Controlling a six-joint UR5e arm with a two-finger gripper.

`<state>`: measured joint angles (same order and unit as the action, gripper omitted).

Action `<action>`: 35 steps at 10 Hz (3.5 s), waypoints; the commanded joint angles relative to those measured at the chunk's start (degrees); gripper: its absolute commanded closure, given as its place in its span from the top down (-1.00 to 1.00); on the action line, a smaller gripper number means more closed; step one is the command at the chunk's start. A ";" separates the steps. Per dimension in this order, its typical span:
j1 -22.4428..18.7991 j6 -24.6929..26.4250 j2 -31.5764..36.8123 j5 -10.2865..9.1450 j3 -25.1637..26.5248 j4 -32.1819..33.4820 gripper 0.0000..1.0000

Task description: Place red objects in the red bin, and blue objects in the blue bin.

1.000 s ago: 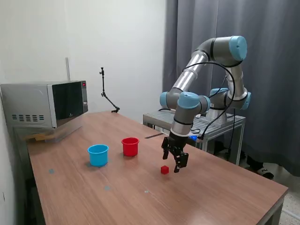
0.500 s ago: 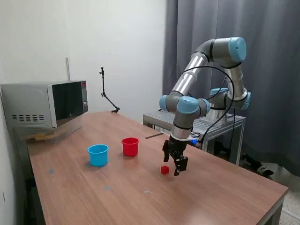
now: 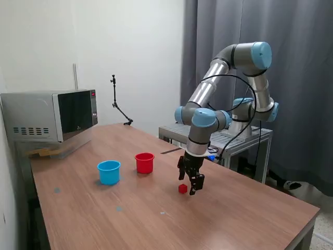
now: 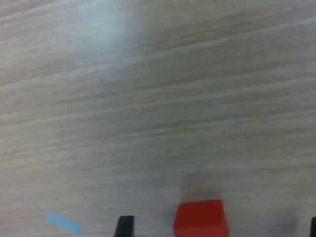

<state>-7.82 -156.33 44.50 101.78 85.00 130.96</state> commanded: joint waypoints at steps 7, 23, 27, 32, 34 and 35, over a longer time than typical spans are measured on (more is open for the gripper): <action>0.61 -0.29 0.06 -0.09 0.25 0.00 1.00; 3.60 -14.96 0.06 -7.29 0.87 2.28 1.00; 3.51 -15.23 0.06 -7.65 1.57 2.46 1.00; 3.69 -15.23 -0.02 -7.47 1.57 2.46 -1.00; 3.69 -15.23 -0.02 -7.30 0.96 2.37 -1.00; 3.69 -15.23 -0.02 -7.21 0.96 2.37 -1.00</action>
<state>-4.14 -171.56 44.48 94.42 86.18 133.37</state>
